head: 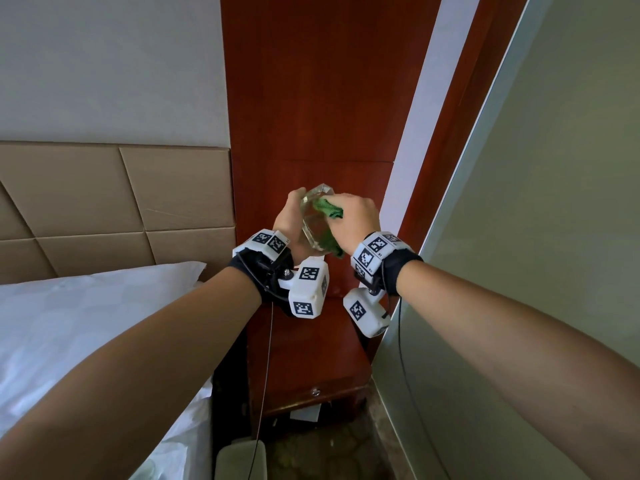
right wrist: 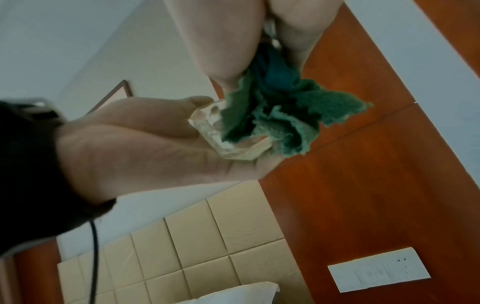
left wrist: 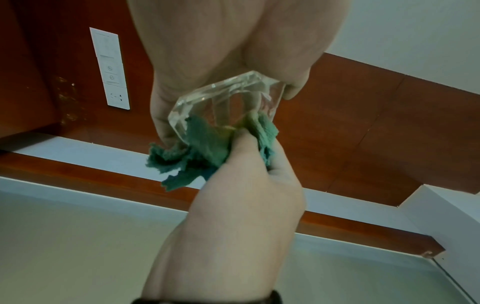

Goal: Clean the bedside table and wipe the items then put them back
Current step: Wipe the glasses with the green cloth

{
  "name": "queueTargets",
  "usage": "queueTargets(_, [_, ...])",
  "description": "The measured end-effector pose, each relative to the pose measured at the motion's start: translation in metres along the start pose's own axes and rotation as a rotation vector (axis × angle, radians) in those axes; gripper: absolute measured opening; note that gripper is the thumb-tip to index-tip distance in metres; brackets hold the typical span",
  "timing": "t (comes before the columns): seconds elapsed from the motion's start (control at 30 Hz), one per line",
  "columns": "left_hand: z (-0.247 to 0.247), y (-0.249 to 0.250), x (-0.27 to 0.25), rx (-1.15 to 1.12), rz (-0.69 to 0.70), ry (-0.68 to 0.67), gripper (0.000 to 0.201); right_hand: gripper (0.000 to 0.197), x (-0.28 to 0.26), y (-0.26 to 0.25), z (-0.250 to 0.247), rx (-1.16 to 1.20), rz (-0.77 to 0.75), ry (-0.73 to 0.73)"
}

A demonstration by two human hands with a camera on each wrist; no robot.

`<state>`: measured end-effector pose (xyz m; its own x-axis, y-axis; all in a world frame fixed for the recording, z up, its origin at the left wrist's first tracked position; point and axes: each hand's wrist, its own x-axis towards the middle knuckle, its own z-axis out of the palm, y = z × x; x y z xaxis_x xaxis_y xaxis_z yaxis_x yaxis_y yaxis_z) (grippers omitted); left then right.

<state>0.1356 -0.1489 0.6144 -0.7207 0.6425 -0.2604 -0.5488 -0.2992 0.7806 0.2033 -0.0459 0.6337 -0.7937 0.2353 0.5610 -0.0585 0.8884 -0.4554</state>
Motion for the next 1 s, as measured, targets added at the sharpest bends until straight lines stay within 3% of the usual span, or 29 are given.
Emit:
queueTargets(0.13, [-0.001,0.008,0.003,-0.018,0.004,0.071,0.066,0.035,-0.005,-0.002,0.001,0.056,-0.05,-0.095])
queueTargets(0.27, [-0.009,0.011,0.009,0.064,-0.013,0.178,0.074,0.027,0.0,0.006,-0.009,-0.111,-0.122,-0.314])
queueTargets(0.43, [-0.011,0.009,0.001,0.098,-0.093,0.159,0.081,0.021,0.004,-0.004,-0.022,-0.349,-0.217,-0.495])
queueTargets(0.5, [-0.013,0.007,-0.003,0.093,-0.128,0.121,0.081,0.022,0.004,-0.004,-0.023,-0.263,-0.212,-0.433])
queueTargets(0.6, [-0.012,0.005,-0.016,0.073,-0.105,0.032,0.055,0.021,0.009,0.003,-0.024,0.02,-0.106,-0.158])
queueTargets(0.7, [-0.016,0.001,-0.015,0.002,-0.111,-0.027,0.05,0.021,0.015,0.006,-0.028,0.084,-0.1,0.056])
queueTargets(0.77, [-0.013,0.0,-0.017,-0.047,-0.109,-0.032,0.051,0.021,0.013,0.003,-0.027,0.058,-0.188,0.03])
queueTargets(0.9, [-0.003,0.001,-0.019,-0.081,-0.098,-0.01,0.048,0.026,0.003,0.007,-0.013,-0.195,-0.529,-0.074])
queueTargets(1.0, [0.002,0.002,-0.022,-0.136,-0.092,0.021,0.048,0.028,0.001,0.013,-0.008,-0.393,-0.595,-0.064])
